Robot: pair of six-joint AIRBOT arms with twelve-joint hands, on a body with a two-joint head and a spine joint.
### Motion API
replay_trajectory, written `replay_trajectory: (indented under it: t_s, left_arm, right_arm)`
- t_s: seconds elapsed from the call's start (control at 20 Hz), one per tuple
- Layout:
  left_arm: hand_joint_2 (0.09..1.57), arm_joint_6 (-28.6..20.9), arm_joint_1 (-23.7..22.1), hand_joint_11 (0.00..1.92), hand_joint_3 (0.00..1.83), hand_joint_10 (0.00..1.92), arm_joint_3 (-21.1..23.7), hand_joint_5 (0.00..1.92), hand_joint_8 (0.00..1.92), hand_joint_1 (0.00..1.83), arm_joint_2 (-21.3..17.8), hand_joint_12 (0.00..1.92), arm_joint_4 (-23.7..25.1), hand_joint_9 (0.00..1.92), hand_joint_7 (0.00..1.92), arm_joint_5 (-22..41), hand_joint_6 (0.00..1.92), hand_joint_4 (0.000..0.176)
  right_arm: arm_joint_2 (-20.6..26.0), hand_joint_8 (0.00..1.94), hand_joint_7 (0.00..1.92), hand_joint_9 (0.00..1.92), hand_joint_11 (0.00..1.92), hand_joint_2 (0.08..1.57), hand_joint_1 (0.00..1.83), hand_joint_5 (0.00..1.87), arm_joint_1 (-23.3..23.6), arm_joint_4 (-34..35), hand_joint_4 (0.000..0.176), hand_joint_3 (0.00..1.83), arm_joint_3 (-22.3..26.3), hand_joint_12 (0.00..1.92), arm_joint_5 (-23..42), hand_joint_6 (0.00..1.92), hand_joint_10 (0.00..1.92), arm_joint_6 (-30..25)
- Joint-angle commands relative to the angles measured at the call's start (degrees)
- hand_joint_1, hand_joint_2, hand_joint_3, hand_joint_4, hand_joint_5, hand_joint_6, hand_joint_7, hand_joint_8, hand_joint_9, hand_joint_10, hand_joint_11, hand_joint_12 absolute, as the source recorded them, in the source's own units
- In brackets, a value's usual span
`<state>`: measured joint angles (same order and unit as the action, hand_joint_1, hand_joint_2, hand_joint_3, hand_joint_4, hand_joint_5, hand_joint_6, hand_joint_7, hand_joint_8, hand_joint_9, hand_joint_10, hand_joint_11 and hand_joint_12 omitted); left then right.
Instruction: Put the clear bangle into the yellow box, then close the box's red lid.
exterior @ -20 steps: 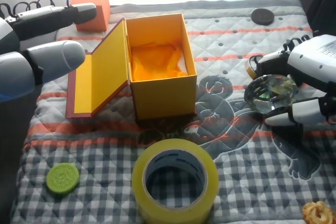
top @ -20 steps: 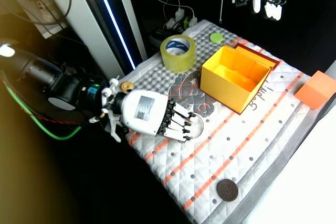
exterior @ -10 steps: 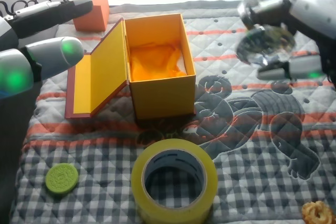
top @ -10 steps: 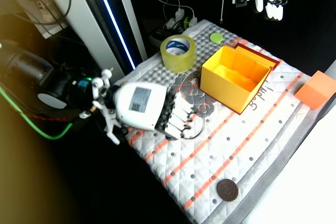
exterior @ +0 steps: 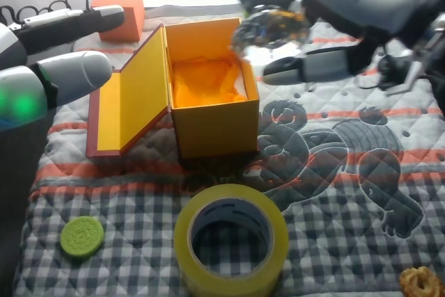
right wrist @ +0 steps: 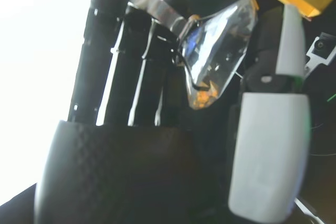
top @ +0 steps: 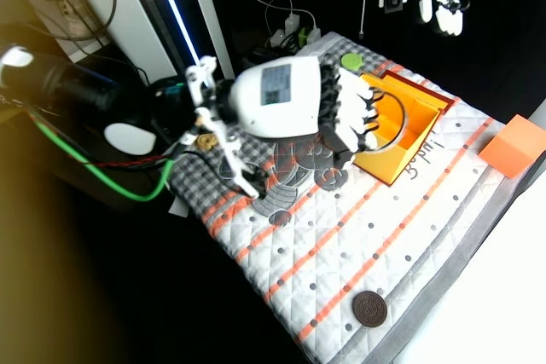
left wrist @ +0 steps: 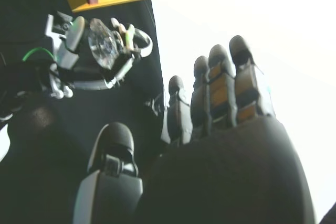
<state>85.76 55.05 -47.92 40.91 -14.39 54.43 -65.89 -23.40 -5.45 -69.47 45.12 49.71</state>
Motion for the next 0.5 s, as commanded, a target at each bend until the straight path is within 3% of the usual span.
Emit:
replay_trajectory:
  t_s: [0.0, 0.2, 0.35, 0.45]
  left_arm:
    - [1.22, -0.16, -0.94, 0.00, 0.00, 0.00, -0.48, 0.24, 0.00, 0.00, 0.22, 0.33, 0.11, 0.19, 0.22, 6.53, 0.00, 0.176]
    - [1.21, -0.15, -1.64, 0.00, 0.00, 0.00, -0.99, 0.24, 0.00, 0.00, 0.96, 0.43, 0.19, 0.18, 0.21, 5.77, 0.00, 0.176]
    - [1.21, -0.15, -2.07, 0.00, 0.00, 0.00, -1.21, 0.23, 0.00, 0.00, 1.36, 0.44, 0.42, 0.19, 0.22, 5.34, 0.00, 0.176]
    - [1.21, -0.15, -2.16, 0.00, 0.00, 0.00, -1.19, 0.24, 0.00, 0.00, 1.40, 0.41, 0.52, 0.20, 0.22, 5.39, 0.00, 0.176]
  right_arm:
    - [-0.13, 0.70, 1.23, 1.51, 1.32, 1.08, 1.28, 0.91, 1.56, 1.00, 0.000, 0.00, -0.46, 0.58, 8.17, 0.95, 0.01, -0.47]
    - [-3.20, 0.69, 1.23, 1.50, 1.29, 1.07, 1.28, 0.94, 2.15, 1.00, 0.000, 0.00, -1.36, 0.61, 7.23, 0.91, 0.00, -0.57]
    - [-4.62, 0.58, 1.29, 1.51, 1.23, 1.05, 1.28, 1.02, 2.15, 1.18, 0.000, 0.00, -1.76, 0.82, 6.52, 0.78, 0.00, -0.58]
    - [-5.41, 0.73, 1.21, 1.44, 1.13, 1.07, 1.27, 0.98, 2.15, 1.68, 0.000, 0.00, -2.24, 0.89, 5.90, 0.85, 0.00, -0.58]
